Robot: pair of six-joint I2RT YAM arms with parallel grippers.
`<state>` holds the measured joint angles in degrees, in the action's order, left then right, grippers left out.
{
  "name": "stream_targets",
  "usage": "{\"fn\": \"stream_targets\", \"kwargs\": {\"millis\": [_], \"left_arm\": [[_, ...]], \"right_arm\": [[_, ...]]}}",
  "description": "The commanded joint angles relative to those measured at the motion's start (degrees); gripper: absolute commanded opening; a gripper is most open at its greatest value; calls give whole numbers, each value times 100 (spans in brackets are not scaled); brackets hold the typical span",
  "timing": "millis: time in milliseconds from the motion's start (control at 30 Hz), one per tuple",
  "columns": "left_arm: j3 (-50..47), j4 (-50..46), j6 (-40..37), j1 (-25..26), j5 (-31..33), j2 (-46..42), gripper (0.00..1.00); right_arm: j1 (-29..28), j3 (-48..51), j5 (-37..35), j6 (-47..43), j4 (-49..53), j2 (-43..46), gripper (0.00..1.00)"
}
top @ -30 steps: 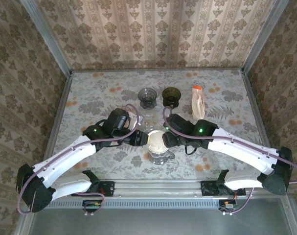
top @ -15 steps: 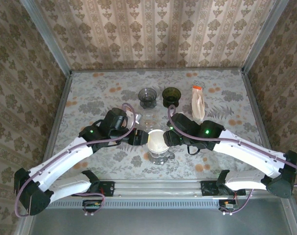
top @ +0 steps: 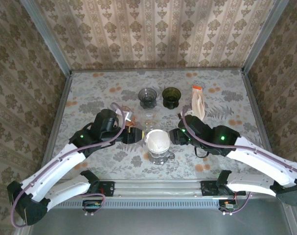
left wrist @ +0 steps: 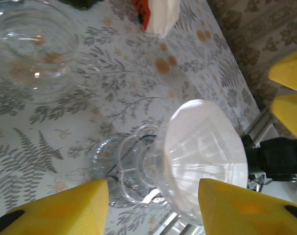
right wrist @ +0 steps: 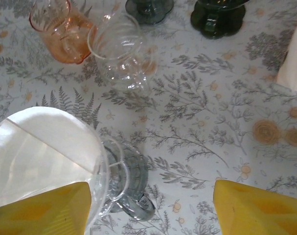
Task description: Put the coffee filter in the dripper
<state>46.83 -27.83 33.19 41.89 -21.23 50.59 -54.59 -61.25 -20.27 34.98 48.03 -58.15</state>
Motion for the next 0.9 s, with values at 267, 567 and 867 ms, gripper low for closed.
{"fn": "stream_targets", "kwargs": {"millis": [267, 567, 867], "left_arm": [[-1062, 172, 652, -869, 521, -1002, 60], [-1834, 1658, 1022, -1701, 449, -884, 67], [-1703, 2980, 1418, -1365, 1256, 746, 66]], "right_arm": [[91, 1120, -490, 325, -158, 798, 74], [536, 2047, 182, 474, -679, 1180, 73], [685, 2221, 286, 544, -795, 1468, 73]]}}
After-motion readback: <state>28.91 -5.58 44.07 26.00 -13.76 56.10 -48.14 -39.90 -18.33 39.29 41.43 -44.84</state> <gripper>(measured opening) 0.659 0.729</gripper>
